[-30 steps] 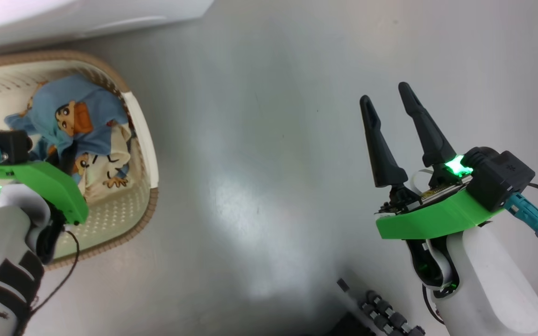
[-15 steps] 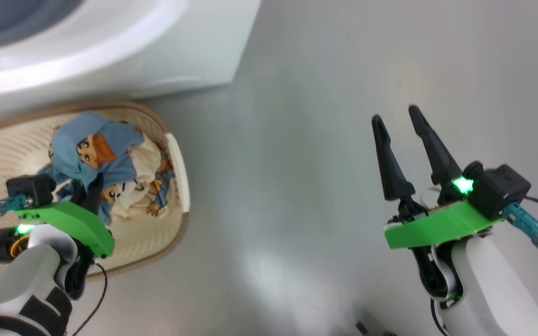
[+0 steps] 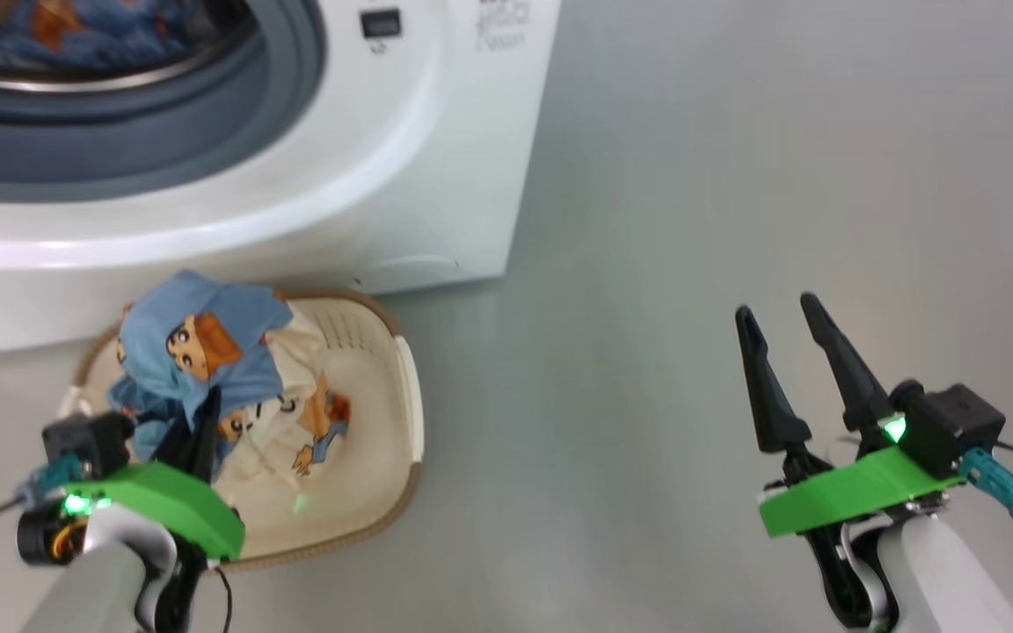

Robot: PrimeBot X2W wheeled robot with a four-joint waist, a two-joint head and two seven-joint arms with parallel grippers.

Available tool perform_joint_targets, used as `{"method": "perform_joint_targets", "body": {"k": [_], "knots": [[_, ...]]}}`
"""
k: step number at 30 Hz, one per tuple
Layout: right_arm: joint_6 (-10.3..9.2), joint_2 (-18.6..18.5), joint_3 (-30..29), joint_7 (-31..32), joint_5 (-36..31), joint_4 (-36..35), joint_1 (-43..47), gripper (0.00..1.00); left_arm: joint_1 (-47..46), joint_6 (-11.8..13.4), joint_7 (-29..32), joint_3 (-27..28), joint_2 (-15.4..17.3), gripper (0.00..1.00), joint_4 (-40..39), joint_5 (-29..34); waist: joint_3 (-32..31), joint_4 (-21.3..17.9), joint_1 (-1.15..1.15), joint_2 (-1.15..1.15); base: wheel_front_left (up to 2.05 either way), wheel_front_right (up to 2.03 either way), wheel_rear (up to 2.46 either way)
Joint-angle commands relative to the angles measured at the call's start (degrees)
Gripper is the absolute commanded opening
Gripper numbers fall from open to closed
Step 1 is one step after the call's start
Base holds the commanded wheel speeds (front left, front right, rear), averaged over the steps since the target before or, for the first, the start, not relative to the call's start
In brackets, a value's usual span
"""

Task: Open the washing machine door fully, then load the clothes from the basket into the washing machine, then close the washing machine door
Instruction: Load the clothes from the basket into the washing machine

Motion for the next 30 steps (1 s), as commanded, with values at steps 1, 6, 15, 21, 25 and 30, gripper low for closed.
{"method": "perform_joint_targets", "body": {"k": [1,6,15,21,25,30], "knots": [[0.25,-0.7,0.8,-0.5,0.2,-1.0,1.5,1.0,1.9,0.0,-0.8,3.6,1.5,0.0,-2.0,2.3,-5.1,2.6,0.01,0.0,0.0,0.0,0.0],[0.25,-1.7,0.4,-0.5,0.5,-0.7,3.6,1.0,6.3,0.0,-0.8,9.0,0.3,0.0,-5.8,8.0,-8.2,3.4,0.01,0.0,0.0,0.0,0.0],[0.25,-3.5,-0.8,-0.5,1.2,-0.2,8.3,1.0,15.4,0.0,-0.8,18.7,-2.9,0.0,-15.5,19.4,-14.5,5.3,0.01,0.0,0.0,0.0,0.0],[0.25,-4.3,-1.5,-0.5,1.7,-0.4,11.0,1.0,21.6,0.0,-0.8,24.1,-5.3,0.0,-22.3,23.9,-17.6,6.0,0.01,0.0,0.0,0.0,0.0],[0.25,-4.7,-2.1,-0.5,1.9,-0.6,12.9,1.0,25.7,0.0,-0.8,27.3,-7.0,0.0,-27.0,27.3,-19.1,6.6,0.01,0.0,0.0,0.0,0.0],[0.25,-4.7,-2.9,-0.5,1.9,-1.1,14.3,1.0,29.8,0.0,-0.8,30.8,-9.0,0.0,-32.4,29.3,-19.6,7.2,0.01,0.0,0.0,0.0,0.0]]}}
